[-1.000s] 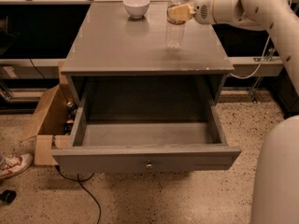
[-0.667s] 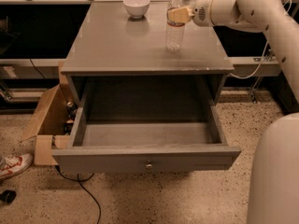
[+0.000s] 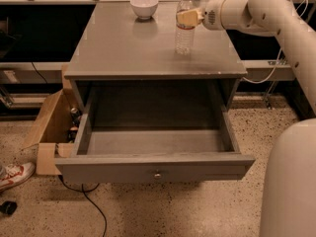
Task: Pick water bottle from top drawer and place on counter
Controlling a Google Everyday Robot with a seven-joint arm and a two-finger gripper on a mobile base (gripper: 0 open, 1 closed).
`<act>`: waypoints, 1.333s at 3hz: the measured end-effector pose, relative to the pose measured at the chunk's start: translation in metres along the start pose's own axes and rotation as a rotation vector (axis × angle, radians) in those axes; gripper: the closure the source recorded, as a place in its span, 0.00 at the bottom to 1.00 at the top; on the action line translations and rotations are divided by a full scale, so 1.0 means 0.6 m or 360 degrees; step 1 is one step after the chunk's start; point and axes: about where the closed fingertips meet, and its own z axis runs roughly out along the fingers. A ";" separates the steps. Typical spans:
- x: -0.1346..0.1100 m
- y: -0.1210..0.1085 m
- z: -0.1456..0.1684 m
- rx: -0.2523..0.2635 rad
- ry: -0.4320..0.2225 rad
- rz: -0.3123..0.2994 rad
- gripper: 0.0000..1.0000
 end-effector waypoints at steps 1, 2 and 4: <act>0.000 0.000 0.000 0.0000 0.0000 0.0000 0.61; 0.000 0.000 0.000 0.0000 0.0000 0.0000 0.38; 0.000 0.000 0.000 0.0001 -0.0002 0.0000 0.00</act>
Offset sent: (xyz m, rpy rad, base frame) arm 0.0000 0.0000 0.0000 0.0000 0.0000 0.0000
